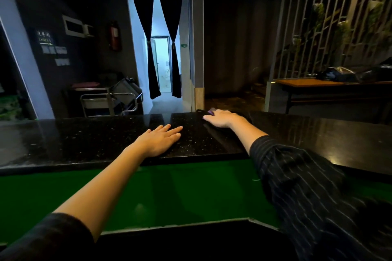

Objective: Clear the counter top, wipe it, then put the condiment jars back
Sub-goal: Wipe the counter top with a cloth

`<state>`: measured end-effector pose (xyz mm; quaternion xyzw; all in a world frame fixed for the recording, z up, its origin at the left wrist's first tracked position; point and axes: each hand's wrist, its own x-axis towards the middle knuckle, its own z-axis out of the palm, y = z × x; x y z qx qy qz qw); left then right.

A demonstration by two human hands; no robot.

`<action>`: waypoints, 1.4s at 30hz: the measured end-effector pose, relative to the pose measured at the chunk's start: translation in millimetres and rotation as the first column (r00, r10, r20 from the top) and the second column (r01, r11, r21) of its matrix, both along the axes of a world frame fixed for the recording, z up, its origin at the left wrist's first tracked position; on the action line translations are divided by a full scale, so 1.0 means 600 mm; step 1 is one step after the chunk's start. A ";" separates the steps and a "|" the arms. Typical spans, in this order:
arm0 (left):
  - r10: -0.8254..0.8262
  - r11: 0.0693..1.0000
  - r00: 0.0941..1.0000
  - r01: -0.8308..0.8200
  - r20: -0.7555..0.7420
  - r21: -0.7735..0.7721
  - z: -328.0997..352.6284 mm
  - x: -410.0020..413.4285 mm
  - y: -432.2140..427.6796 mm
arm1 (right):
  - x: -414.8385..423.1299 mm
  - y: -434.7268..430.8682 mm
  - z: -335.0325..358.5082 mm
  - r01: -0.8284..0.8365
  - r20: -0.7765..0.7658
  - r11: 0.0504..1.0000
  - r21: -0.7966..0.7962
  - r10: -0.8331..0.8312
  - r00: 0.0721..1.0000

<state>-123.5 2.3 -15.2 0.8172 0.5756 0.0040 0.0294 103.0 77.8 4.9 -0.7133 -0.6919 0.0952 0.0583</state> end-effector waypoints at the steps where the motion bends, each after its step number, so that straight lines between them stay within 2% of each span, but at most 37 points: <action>1: 0.007 1.000 1.000 -0.006 0.023 -0.006 -0.001 0.000 0.000 | 0.027 0.009 0.000 0.034 -0.004 0.999 -0.006 -0.034 0.999; 5: -0.006 1.000 1.000 0.006 0.021 0.001 -0.006 -0.003 0.009 | 0.108 0.065 0.002 0.125 0.010 0.988 -0.087 -0.125 0.992; 9: -0.010 1.000 0.999 0.011 -0.045 0.017 -0.008 -0.001 0.016 | 0.110 0.102 0.016 0.143 0.004 0.963 -0.230 -0.146 0.989; 14: 0.023 1.000 1.000 -0.023 -0.014 0.011 -0.005 0.000 0.016 | 0.015 0.114 0.003 0.046 0.066 0.982 -0.184 -0.035 0.997; 16: 0.047 0.999 0.998 -0.047 0.052 0.004 -0.001 0.003 0.007 | -0.049 0.093 -0.009 -0.047 0.050 0.992 -0.118 0.054 0.997; 19: 0.087 0.992 0.924 -0.114 0.373 0.049 0.012 0.003 -0.014 | -0.123 0.014 -0.008 -0.211 0.036 0.976 -0.052 0.213 0.976; 21: 0.095 0.979 0.894 -0.164 0.437 0.123 0.018 -0.009 -0.028 | -0.123 -0.037 -0.008 -0.252 -0.007 0.968 -0.013 0.252 0.968; 24: 0.138 0.981 0.951 -0.169 0.278 0.092 0.023 -0.061 -0.044 | -0.059 -0.086 -0.004 -0.178 -0.099 0.984 -0.004 0.177 0.979; 27: 0.174 0.982 0.973 -0.183 0.149 0.053 0.019 -0.137 -0.051 | -0.009 -0.120 -0.008 0.007 -0.077 1.000 0.030 -0.004 0.997; 31: 0.184 0.982 0.981 -0.186 0.061 0.023 -0.006 -0.182 -0.062 | -0.046 -0.157 -0.019 0.267 -0.006 0.958 0.108 -0.268 0.963; 33: 0.182 0.982 0.981 -0.185 0.066 0.036 -0.011 -0.179 -0.064 | -0.096 -0.181 -0.016 0.332 0.030 0.933 0.136 -0.339 0.940; 35: 0.182 0.982 0.978 -0.186 0.098 0.033 -0.012 -0.178 -0.064 | -0.157 -0.189 -0.018 0.288 0.037 0.945 0.153 -0.297 0.954; 37: 0.185 0.981 0.977 -0.190 0.110 0.030 -0.013 -0.180 -0.063 | -0.225 -0.192 -0.025 0.150 0.048 0.977 0.154 -0.159 0.986; 40: 0.156 0.984 0.987 -0.158 0.036 0.078 -0.011 -0.184 -0.068 | -0.311 -0.215 -0.029 -0.077 0.043 0.977 0.199 0.069 0.997; 42: 0.125 0.986 0.992 -0.124 -0.002 0.111 -0.008 -0.187 -0.074 | -0.326 -0.228 -0.026 -0.168 0.020 0.963 0.212 0.168 0.986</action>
